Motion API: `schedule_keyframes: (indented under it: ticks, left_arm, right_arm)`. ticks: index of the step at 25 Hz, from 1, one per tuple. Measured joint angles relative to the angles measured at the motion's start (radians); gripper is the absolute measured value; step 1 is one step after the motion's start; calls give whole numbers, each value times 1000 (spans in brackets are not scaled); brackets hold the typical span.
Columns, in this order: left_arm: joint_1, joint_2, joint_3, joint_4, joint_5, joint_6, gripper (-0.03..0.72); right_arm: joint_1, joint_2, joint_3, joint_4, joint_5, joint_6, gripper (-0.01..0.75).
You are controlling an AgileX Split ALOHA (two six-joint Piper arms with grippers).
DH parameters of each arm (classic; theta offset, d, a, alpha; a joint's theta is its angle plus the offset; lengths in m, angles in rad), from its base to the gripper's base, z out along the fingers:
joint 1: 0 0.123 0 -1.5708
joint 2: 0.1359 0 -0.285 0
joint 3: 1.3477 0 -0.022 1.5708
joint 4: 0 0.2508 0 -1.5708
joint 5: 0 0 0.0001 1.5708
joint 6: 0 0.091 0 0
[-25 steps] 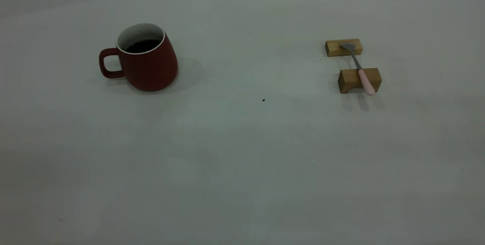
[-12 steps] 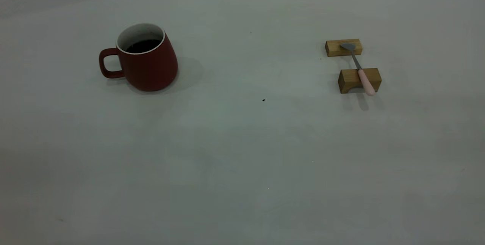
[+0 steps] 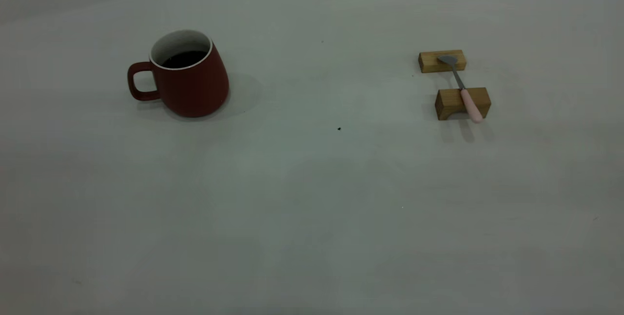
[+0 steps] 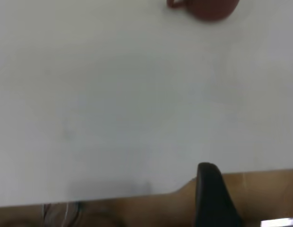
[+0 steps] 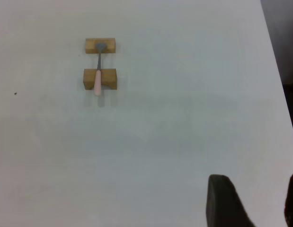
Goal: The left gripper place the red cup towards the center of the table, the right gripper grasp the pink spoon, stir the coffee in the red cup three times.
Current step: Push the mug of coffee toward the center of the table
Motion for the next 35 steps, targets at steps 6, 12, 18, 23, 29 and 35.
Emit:
schedule_keyframes:
  ticks: [6, 12, 18, 23, 29, 35]
  left_arm:
    - [0, 494, -99, 9, -216, 19, 482]
    - [27, 985, -403, 11, -237, 147, 482]
    - [40, 1386, -718, -14, -161, 419, 482]
    - [40, 1701, -1034, -103, 11, 689, 482]
    - [38, 1889, -1328, -149, 185, 834, 482]
    - [35, 1916, -1361, -150, 201, 969, 482]
  right_arm:
    - [0, 0, 0, 0, 0, 0, 348]
    - [0, 0, 0, 0, 0, 0, 348]
    - [0, 0, 0, 0, 0, 0, 348]
    - [0, 0, 0, 0, 0, 0, 348]
    - [0, 0, 0, 0, 0, 0, 348]
    - [0, 0, 0, 0, 0, 0, 348]
